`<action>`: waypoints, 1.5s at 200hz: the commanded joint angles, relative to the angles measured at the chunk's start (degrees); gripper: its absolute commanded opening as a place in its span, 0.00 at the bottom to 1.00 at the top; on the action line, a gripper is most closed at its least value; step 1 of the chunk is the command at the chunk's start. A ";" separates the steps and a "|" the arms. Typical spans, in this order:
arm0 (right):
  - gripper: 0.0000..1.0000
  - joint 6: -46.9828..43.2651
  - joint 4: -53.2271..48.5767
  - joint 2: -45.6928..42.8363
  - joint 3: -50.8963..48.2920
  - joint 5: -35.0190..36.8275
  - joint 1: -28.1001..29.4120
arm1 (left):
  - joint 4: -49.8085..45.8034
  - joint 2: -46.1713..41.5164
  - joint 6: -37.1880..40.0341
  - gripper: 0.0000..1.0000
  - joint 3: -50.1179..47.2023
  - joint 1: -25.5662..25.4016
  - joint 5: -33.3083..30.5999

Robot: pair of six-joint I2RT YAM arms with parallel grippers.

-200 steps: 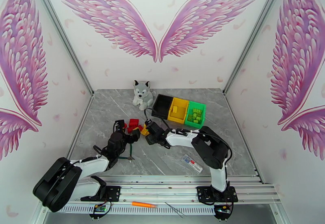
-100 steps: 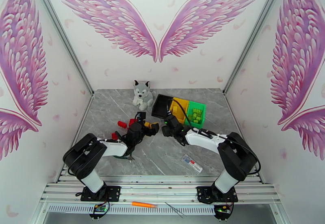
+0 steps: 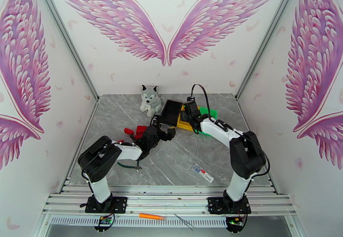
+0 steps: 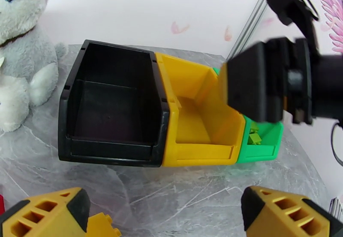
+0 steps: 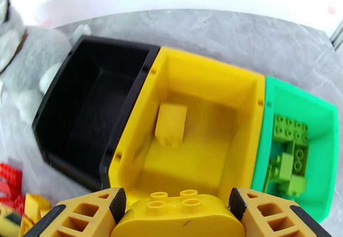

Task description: Sort the legos into containers by color

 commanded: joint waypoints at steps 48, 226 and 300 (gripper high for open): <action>0.86 1.93 -5.19 3.31 5.86 -1.29 -0.10 | 1.31 -4.67 -0.27 0.99 -5.87 3.40 -1.16; 0.96 -16.51 1.52 5.00 -0.90 -16.82 22.74 | 13.27 -12.67 -15.52 0.99 -26.87 26.08 9.79; 0.97 -18.50 -2.30 12.83 6.36 -13.21 24.24 | 15.74 -14.92 -16.10 0.99 -30.72 29.18 12.34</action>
